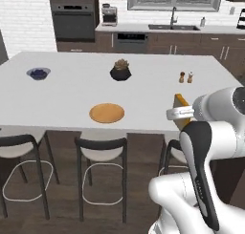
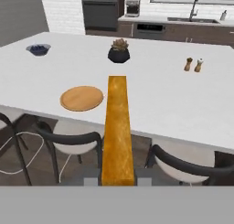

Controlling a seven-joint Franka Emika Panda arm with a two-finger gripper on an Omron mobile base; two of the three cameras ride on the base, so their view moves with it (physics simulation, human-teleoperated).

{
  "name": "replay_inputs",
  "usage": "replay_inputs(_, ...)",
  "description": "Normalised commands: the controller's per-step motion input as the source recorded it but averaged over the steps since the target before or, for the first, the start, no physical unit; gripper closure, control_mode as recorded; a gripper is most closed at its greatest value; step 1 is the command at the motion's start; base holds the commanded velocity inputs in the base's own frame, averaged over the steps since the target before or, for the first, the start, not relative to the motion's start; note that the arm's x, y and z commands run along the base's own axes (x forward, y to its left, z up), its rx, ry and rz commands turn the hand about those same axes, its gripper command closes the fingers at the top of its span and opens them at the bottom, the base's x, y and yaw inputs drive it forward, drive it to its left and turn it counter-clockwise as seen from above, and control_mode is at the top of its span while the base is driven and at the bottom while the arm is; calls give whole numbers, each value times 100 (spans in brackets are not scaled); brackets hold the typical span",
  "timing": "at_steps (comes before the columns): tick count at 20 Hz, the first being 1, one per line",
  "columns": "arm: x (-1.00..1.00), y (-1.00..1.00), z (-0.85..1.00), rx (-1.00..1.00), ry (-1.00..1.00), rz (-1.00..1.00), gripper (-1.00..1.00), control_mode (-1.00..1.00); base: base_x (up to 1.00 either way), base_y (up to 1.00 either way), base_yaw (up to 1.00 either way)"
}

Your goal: Start the toaster. Once the lever pops up, take the bread to the plate on the dining counter.

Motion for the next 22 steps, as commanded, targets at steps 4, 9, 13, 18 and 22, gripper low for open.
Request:
replay_inputs(4, 0, 0, 0, 0, 0, 0, 100, 100, 17, 58, -39)
replay_inputs(9, 0, 0, 0, 0, 0, 0, 100, 100, 17, 59, -37)
replay_inputs(13, 0, 0, 0, 0, 0, 0, 100, 100, 23, 66, -16)
replay_inputs(18, 0, 0, 0, 0, 0, 0, 100, 100, 25, 32, -2)
replay_inputs(22, 0, 0, 0, 0, 0, 0, 100, 100, 34, 17, 0)
